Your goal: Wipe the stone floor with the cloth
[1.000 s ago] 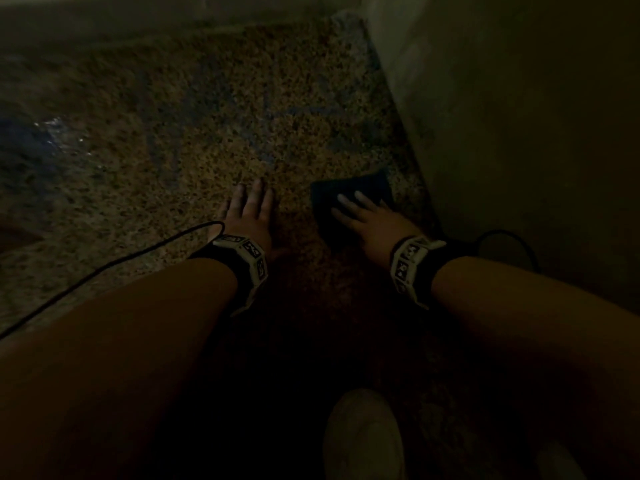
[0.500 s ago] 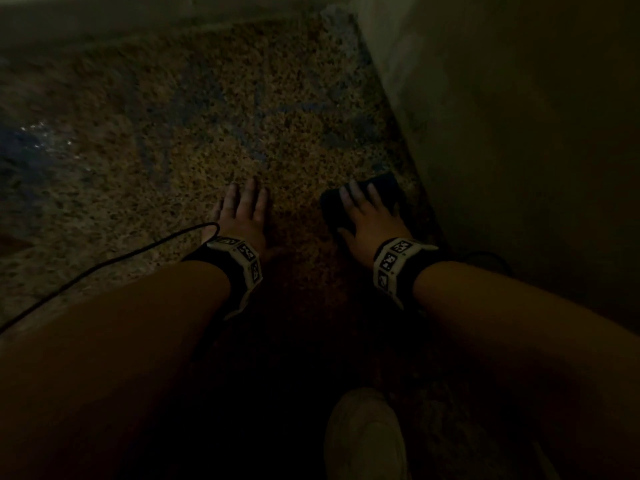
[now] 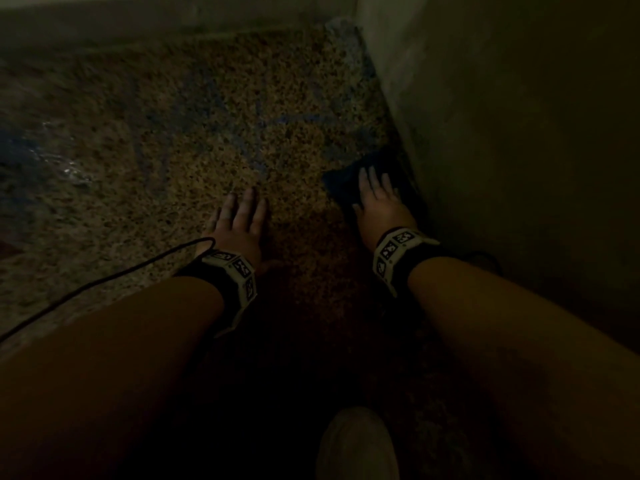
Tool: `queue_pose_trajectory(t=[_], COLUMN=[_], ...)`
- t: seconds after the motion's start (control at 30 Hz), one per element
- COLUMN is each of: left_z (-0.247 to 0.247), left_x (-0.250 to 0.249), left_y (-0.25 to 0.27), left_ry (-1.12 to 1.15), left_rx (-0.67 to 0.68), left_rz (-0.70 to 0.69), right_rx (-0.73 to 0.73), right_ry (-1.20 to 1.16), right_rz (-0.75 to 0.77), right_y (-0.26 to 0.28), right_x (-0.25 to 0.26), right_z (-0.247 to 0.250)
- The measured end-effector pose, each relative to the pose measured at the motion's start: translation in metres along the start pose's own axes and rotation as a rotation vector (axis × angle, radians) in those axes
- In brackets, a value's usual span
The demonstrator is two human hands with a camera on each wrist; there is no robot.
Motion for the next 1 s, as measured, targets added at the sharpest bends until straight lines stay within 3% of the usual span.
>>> queue_pose_trajectory(t=[0.17,0.4,0.63,0.87,1.0], left_z=[-0.001,0.026,0.028,0.032,0.034], left_x=[0.004,0.006,0.005,0.004,0.005], left_y=[0.002,-0.008,-0.017,-0.011,-0.012], left_ry=[-0.023,0.015,-0.053,-0.054,-0.051], left_rx=[-0.039,-0.005,0.055,0.079,0.085], left_rz=[-0.033,-0.053,-0.01,-0.007,-0.032], right_rx=[0.06,0.155,0.152,0.253,0.356], right_ry=[-0.037,0.033,0.059,0.074,0.022], right_rz=[0.054,-0.154,-0.182,-0.161,-0.06], right_y=[0.008,-0.039,-0.072,-0.053,-0.027], right_x=[-0.007,0.007,0.02,0.025,0.024], right_z=[0.0,0.031,0.065,0.061,0.037])
Point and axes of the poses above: each hand's wrist, its own y-axis away from the middle knuckle, its own z-axis out of the back of the hand, x = y × z, the point moved 1 cm from there along -y, towards the middle knuckle, and after that the axes turned 1 degree about x, right-handed, at the moved point
